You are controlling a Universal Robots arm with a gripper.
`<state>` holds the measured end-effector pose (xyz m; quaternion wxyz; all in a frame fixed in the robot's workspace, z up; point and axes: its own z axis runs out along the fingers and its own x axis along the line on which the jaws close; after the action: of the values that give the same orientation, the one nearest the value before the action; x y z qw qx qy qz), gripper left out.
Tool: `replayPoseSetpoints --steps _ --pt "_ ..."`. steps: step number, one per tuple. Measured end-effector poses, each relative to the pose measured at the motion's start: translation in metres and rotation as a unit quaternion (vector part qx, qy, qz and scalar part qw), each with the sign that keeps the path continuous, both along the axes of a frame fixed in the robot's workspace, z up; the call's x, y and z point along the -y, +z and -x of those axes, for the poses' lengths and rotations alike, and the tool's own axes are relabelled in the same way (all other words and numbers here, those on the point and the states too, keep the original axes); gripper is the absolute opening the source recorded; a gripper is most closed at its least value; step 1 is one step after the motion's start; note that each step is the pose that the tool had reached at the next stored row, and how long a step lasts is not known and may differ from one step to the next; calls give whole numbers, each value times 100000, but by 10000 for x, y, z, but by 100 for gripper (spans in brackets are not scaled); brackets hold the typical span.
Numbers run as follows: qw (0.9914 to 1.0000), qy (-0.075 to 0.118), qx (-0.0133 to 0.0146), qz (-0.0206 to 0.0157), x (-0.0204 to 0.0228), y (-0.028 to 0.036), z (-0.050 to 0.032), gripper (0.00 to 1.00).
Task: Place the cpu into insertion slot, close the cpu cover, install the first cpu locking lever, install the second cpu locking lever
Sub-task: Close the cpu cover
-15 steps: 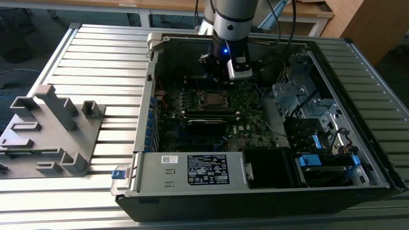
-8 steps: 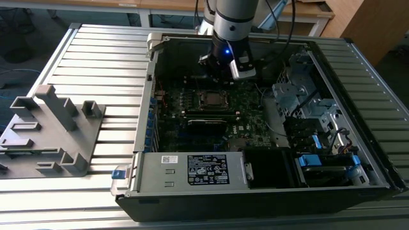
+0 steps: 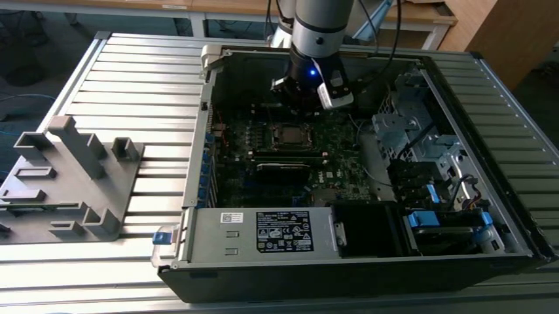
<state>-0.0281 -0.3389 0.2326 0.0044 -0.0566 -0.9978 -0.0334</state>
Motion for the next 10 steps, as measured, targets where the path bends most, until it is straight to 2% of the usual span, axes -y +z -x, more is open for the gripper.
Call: replayPoseSetpoints --steps 5,8,10 --pt "99998 220 -1 509 0 -18 6 11" --pt "99994 336 1 1020 0 -29 6 11" --pt "99993 438 -4 1123 1 -30 6 11"
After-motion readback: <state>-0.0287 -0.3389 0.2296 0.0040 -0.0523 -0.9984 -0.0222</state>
